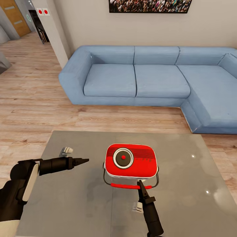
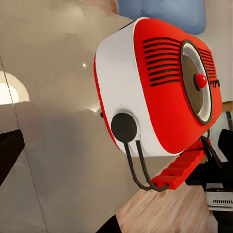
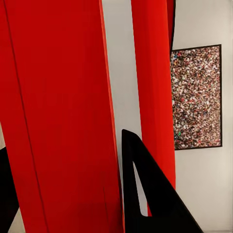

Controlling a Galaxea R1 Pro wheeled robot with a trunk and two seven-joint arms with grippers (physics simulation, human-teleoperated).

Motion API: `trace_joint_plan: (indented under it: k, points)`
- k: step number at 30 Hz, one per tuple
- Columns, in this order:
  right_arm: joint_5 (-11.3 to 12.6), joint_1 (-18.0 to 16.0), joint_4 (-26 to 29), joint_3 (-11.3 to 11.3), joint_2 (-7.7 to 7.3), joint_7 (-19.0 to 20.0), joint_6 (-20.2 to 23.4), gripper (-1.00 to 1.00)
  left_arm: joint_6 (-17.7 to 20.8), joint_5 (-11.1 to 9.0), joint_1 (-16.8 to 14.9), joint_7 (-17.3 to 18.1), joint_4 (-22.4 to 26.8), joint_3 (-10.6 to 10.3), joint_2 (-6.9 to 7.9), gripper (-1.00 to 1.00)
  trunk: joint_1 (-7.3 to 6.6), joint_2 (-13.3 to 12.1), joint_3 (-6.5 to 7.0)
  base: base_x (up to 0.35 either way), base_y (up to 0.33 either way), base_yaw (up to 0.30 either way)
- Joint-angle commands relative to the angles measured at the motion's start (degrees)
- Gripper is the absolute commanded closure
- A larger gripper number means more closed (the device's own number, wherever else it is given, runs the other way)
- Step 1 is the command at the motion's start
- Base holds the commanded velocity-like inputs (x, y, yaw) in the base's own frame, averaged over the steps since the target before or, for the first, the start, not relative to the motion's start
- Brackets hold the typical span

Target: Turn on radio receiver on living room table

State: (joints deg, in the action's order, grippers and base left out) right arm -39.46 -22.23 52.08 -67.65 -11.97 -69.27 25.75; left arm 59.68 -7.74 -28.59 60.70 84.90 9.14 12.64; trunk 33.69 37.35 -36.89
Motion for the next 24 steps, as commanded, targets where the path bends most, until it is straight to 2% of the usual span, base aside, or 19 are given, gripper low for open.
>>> trace_joint_plan:
  k: [1,10,16,24]
  points:
    - [-0.2,0.0,0.0,0.0,0.01,0.0,0.2,1.0,0.0,0.0,0.0,0.0,0.0,0.0,-0.03,-1.0,0.0,0.0,0.0,0.0,0.0,0.0]
    - [-0.1,0.0,0.0,-0.1,0.01,-0.1,0.3,1.0,0.0,-0.1,-1.0,0.0,0.0,-0.1,-0.47,-1.0,0.0,0.0,0.0,0.0,0.0,0.0]
    - [-0.1,0.0,0.0,-0.1,0.01,0.0,0.4,1.0,0.0,0.0,-1.4,0.0,0.0,-0.2,-2.51,-1.0,0.0,0.0,0.0,0.0,0.0,0.0]
    - [-0.1,0.0,0.0,-0.1,0.08,0.0,0.6,1.0,0.2,0.1,-3.4,-0.1,0.1,-0.6,-6.08,-1.0,0.0,0.0,0.0,0.0,0.0,0.0]
